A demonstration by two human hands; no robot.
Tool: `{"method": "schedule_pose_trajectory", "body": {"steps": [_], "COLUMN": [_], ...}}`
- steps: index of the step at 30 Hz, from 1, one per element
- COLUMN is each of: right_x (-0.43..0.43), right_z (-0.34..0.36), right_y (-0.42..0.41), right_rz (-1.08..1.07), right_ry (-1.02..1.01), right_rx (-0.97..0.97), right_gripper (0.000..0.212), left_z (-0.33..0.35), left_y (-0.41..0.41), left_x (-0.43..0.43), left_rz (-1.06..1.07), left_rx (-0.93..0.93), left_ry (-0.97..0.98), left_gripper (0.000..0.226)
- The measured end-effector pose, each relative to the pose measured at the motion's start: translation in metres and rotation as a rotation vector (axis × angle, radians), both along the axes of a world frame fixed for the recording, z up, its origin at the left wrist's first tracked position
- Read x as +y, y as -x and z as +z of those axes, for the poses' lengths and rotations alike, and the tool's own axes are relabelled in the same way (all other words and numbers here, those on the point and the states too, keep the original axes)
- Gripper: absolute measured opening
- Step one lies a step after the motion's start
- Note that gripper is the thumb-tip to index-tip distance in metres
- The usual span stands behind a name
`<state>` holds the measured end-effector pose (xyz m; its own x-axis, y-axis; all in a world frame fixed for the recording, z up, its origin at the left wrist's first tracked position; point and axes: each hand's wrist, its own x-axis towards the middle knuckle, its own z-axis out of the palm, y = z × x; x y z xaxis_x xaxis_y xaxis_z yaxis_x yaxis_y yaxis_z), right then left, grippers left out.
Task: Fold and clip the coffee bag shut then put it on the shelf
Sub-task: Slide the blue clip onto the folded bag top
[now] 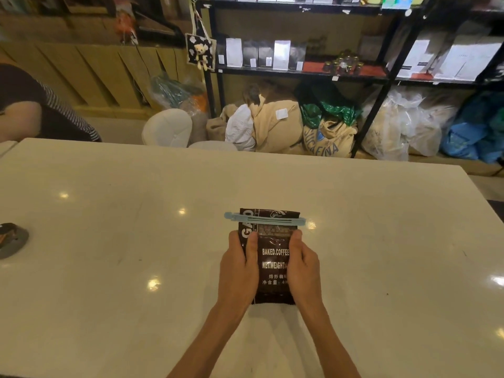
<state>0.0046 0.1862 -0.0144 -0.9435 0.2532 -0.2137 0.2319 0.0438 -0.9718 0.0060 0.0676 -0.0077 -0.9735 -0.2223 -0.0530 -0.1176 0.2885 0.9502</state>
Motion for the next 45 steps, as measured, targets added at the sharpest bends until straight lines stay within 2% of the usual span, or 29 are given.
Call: {"method": "schedule_pose_trajectory", "body": {"steps": [3,6,10,12,15,20,22,25,27,32,35,36,38,40,41,45], "right_x": [-0.002,-0.009,-0.030,-0.039,-0.045,-0.032,-0.016,0.003,0.012,0.047,0.075,0.085,0.113,0.141,0.156,0.220], "right_z": [0.012,0.030,0.049,0.055,0.056,0.057,0.060,0.070,0.077,0.084,0.087,0.091,0.101,0.113,0.119,0.134], "right_y": [0.001,0.005,0.002,-0.004,-0.019,-0.051,-0.070,-0.097,-0.113,-0.142,-0.162,-0.170,-0.188,-0.200,-0.206,-0.229], "right_rz": [0.091,0.078,-0.033,-0.075,-0.160,-0.346,-0.379,-0.321,-0.305,-0.399,-0.447,-0.430,-0.340,-0.276,-0.267,-0.307], "right_ry": [0.143,0.171,0.169,0.148,0.119,0.047,-0.022,-0.131,-0.185,-0.305,-0.362,-0.423,-0.750,-1.056,-1.121,-1.162], "right_rx": [-0.031,0.093,0.144,0.145,0.120,0.059,0.047,0.055,0.094,0.157,0.159,0.150,0.109,0.062,0.046,0.033], "right_gripper": [0.050,0.042,0.034,0.034,0.043,0.041,0.036,0.026,0.022,0.009,0.010,0.011,0.010,0.009,0.007,0.007], "left_z": [0.012,0.024,0.038,0.050,0.058,0.048,0.049,0.060,0.071,0.099,0.109,0.113,0.120,0.126,0.128,0.133], "left_y": [0.004,0.003,0.000,0.009,0.020,0.015,0.016,0.020,0.013,-0.011,-0.026,-0.033,-0.053,-0.073,-0.084,-0.106], "left_x": [-0.024,-0.045,-0.069,-0.082,-0.087,-0.071,-0.063,-0.043,-0.021,0.036,0.074,0.087,0.118,0.150,0.167,0.236], "left_rz": [-0.062,-0.161,-0.376,-0.379,-0.339,-0.524,-0.701,-0.924,-0.982,-1.114,-1.193,-1.208,-1.231,-1.242,-1.242,-1.225], "left_rx": [-0.011,-0.010,-0.096,-0.085,-0.052,-0.167,-0.190,-0.108,-0.014,0.331,0.576,0.668,0.792,0.870,0.887,0.874], "left_ry": [-0.039,-0.022,-0.319,-0.397,-0.442,-0.456,-0.376,-0.040,0.098,0.328,0.477,0.538,0.663,0.736,0.740,0.649], "left_gripper": [0.032,0.037,0.040,0.041,0.036,0.027,0.018,0.010,0.009,0.011,0.007,0.005,0.021,0.031,0.032,0.022]}}
